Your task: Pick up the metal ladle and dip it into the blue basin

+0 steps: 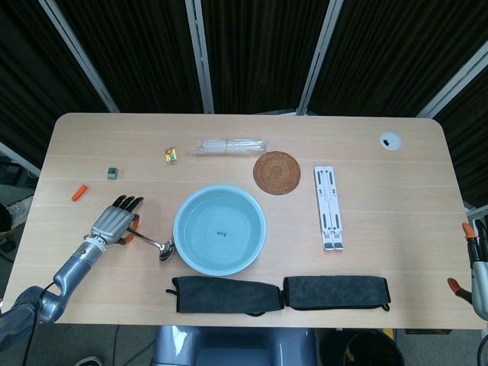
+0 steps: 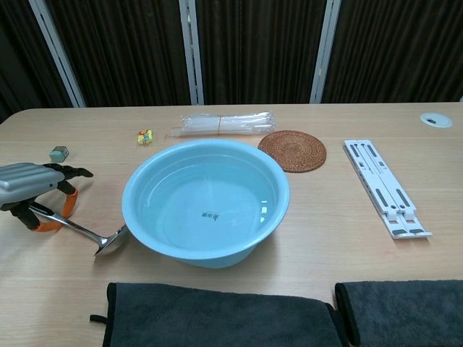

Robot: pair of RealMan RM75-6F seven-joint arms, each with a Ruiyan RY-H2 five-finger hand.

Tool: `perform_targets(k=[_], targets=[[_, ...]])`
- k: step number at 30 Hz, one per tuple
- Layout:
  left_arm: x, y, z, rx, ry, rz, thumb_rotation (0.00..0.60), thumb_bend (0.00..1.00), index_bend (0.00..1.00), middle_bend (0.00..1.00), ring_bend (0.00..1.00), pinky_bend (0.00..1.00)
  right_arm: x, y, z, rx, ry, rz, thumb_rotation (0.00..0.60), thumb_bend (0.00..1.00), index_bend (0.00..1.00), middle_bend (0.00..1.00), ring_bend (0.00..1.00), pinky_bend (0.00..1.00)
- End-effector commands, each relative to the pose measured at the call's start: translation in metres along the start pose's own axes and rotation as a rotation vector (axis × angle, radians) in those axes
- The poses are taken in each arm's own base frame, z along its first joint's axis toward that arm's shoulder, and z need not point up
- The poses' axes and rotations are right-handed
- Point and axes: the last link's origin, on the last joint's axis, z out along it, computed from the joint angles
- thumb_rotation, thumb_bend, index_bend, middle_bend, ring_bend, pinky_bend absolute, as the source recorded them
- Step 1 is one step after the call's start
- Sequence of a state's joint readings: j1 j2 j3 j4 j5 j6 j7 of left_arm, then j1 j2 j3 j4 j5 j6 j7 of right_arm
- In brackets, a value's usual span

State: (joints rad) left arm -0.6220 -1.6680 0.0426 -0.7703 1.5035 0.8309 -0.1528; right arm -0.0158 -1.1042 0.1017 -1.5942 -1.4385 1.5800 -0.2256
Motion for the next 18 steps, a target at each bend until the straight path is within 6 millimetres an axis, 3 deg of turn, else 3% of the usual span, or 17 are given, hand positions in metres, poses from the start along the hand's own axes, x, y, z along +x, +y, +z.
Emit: perform_targets(k=[1, 6, 12, 18], targets=[[0.003, 0.000, -0.007, -0.015, 0.017, -0.004, 0.600, 0.55, 0.58, 0.00, 0.00, 0.00, 0.000, 0.000, 0.000, 0.003, -0.001, 0.000, 0.600, 0.00, 0.00, 0.00, 0.00, 0.00], [0.010, 0.000, -0.025, -0.048, 0.057, -0.011, 0.600, 0.56, 0.60, 0.00, 0.00, 0.00, 0.000, -0.001, -0.001, 0.011, -0.003, 0.005, 0.600, 0.00, 0.00, 0.00, 0.00, 0.00], [0.025, 0.002, -0.064, -0.102, 0.118, -0.016, 0.600, 0.56, 0.62, 0.00, 0.00, 0.00, 0.002, -0.002, -0.005, 0.025, 0.002, 0.014, 0.600, 0.00, 0.00, 0.00, 0.00, 0.00], [0.033, 0.004, -0.089, -0.123, 0.138, -0.015, 0.600, 0.56, 0.63, 0.00, 0.00, 0.00, 0.004, -0.002, -0.007, 0.029, 0.010, 0.021, 0.600, 0.00, 0.00, 0.00, 0.00, 0.00]])
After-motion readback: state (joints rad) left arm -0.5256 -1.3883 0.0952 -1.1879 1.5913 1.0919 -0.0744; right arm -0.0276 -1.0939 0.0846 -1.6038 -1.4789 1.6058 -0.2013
